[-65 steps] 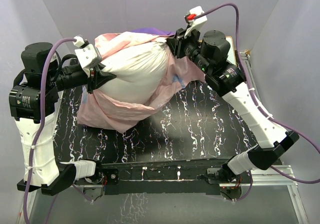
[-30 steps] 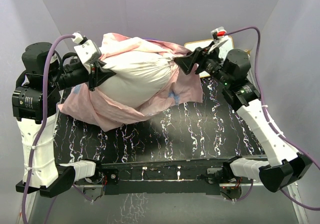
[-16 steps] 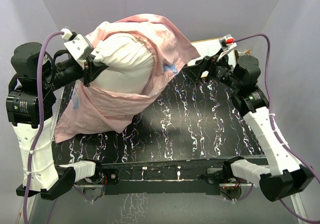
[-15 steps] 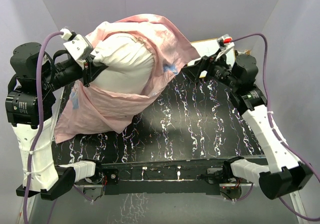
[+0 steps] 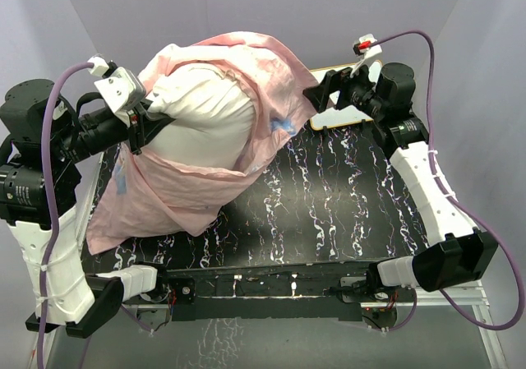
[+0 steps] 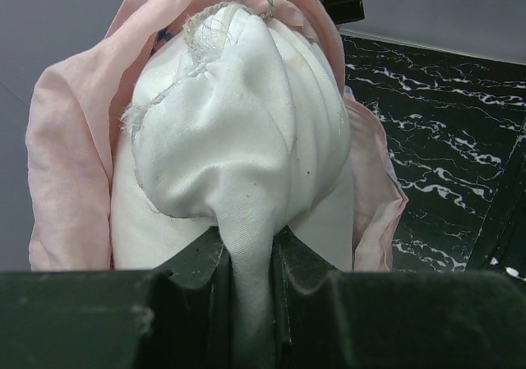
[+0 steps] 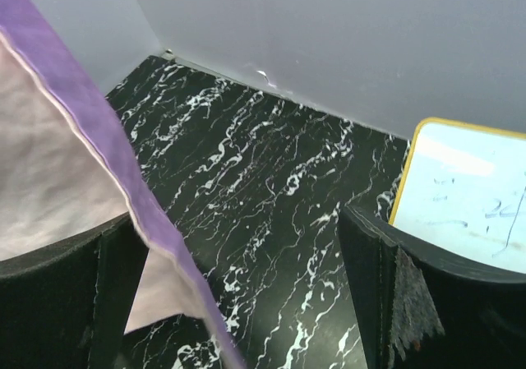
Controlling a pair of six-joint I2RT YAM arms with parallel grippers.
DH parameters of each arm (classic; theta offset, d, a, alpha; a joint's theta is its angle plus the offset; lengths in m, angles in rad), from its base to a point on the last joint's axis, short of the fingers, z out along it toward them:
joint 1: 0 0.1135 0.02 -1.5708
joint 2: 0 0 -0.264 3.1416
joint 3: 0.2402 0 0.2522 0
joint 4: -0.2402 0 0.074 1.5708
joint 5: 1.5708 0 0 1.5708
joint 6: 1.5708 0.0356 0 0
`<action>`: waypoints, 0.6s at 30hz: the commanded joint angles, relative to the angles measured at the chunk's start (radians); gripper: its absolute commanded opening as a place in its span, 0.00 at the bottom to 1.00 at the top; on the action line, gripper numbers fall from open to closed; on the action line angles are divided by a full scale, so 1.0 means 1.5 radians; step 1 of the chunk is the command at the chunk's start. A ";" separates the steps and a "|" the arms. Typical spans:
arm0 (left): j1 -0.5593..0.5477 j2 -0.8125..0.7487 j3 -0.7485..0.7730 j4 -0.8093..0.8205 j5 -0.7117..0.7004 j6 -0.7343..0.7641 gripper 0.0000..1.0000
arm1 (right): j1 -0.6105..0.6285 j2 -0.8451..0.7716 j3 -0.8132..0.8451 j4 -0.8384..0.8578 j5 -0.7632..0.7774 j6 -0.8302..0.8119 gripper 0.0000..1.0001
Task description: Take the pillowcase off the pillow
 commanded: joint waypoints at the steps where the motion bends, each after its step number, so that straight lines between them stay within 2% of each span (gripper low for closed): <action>1: 0.002 -0.020 0.000 0.057 0.026 0.008 0.00 | 0.003 -0.042 0.008 0.117 -0.173 -0.032 0.98; 5: 0.002 -0.014 0.005 0.061 0.034 -0.001 0.00 | 0.003 -0.025 0.020 0.127 -0.307 -0.011 0.99; 7: 0.002 -0.015 0.006 0.061 0.036 -0.001 0.00 | 0.003 -0.011 0.029 0.125 -0.308 0.011 0.92; 13: 0.002 -0.012 0.039 0.037 0.045 0.005 0.00 | 0.003 0.039 0.076 0.061 -0.187 0.021 0.53; 14: 0.002 -0.010 0.048 0.031 0.048 0.006 0.00 | 0.003 0.042 0.082 0.065 -0.175 0.025 0.43; 16: 0.002 -0.006 0.059 0.022 0.054 0.007 0.00 | 0.003 0.044 0.088 0.083 -0.150 0.036 0.15; 17: 0.002 -0.006 0.064 0.019 0.055 0.007 0.00 | 0.003 0.042 0.090 0.093 -0.144 0.042 0.09; 18: 0.002 -0.006 0.066 0.017 0.055 0.009 0.00 | 0.002 0.042 0.092 0.099 -0.143 0.045 0.08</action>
